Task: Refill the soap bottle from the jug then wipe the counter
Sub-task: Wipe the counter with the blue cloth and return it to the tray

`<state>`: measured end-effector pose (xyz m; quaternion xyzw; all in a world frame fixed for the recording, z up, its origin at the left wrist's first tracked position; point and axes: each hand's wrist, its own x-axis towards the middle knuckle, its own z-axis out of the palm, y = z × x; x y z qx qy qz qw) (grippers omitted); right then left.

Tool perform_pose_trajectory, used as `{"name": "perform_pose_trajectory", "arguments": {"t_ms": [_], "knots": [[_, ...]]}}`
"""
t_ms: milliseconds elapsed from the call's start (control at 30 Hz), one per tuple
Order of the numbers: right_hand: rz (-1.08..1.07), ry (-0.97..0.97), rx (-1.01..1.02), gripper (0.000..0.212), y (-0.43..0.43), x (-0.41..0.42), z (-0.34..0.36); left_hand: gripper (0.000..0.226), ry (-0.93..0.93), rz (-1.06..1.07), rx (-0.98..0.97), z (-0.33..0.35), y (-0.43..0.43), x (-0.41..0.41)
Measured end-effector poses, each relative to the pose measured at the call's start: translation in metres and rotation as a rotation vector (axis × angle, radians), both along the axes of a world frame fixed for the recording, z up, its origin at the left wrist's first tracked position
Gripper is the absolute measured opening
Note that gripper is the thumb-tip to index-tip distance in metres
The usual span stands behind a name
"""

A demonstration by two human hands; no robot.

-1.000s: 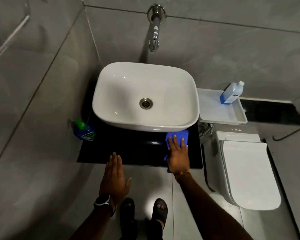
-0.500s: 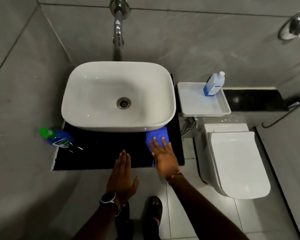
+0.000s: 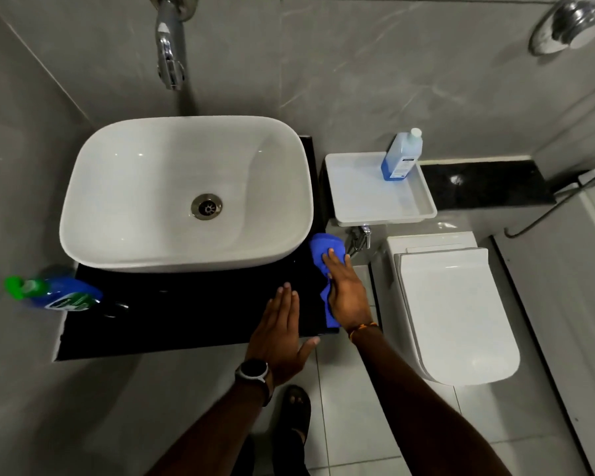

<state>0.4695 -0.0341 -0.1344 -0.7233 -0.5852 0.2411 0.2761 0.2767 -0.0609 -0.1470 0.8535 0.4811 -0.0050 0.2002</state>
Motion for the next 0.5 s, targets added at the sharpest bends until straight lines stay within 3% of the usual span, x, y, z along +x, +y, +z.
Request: {"name": "perform_pose_trajectory", "arguments": {"t_ms": [233, 500], "knots": [[-0.112, 0.04, 0.046, 0.057, 0.051, 0.054, 0.006, 0.094, 0.033, -0.04, 0.003, 0.003, 0.022, 0.05], [-0.156, -0.076, 0.048, 0.059, 0.112, 0.107, 0.013, 0.093, 0.067, -0.065, 0.002, -0.003, 0.05, 0.073]]}}
